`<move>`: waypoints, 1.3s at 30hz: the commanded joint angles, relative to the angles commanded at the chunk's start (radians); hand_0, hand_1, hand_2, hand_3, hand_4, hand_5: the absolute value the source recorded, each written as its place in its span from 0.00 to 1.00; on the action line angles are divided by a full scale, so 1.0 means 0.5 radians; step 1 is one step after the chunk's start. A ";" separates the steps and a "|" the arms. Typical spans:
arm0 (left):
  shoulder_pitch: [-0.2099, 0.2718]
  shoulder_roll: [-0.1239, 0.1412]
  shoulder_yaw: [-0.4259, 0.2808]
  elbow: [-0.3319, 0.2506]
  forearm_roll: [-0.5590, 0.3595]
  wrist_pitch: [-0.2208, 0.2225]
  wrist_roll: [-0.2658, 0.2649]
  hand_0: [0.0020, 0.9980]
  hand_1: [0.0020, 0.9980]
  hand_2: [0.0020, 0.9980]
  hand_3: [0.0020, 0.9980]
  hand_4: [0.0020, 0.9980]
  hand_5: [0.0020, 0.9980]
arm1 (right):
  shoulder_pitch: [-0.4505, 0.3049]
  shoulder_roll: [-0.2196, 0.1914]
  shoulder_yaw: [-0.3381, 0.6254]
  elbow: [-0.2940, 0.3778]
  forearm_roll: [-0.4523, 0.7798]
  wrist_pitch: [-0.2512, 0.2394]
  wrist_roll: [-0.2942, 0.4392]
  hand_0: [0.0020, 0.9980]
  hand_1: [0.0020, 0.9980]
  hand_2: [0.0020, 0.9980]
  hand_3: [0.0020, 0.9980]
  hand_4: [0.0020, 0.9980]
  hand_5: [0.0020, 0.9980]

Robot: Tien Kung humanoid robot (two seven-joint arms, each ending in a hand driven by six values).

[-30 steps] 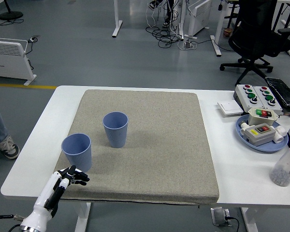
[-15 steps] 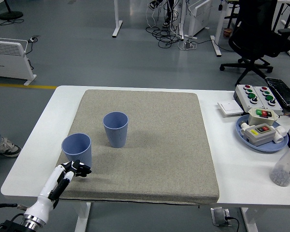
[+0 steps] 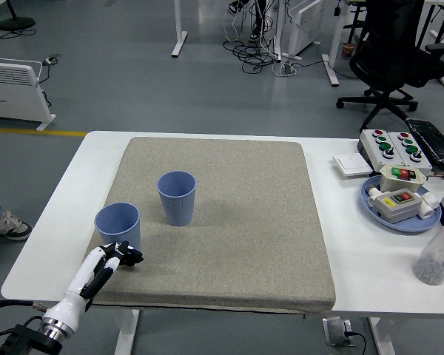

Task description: Push cup pick cup insert cup

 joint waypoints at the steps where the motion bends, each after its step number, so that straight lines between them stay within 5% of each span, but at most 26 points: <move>1: -0.010 -0.005 -0.005 0.014 0.012 0.001 0.000 0.60 0.60 0.55 0.51 0.61 1.00 | 0.000 0.000 0.001 0.000 -0.002 0.000 -0.001 0.73 0.67 0.71 0.60 0.16 0.39; 29: -0.376 -0.075 0.111 0.382 -0.198 -0.018 -0.051 0.64 0.64 0.57 0.52 0.61 1.00 | 0.001 0.003 0.026 0.000 -0.043 0.007 -0.011 0.73 0.67 0.71 0.60 0.16 0.39; 39: -0.541 -0.097 0.173 0.603 -0.266 -0.021 -0.080 0.65 0.65 0.57 0.52 0.61 1.00 | 0.002 0.003 0.028 0.000 -0.046 0.009 -0.010 0.73 0.67 0.71 0.60 0.16 0.39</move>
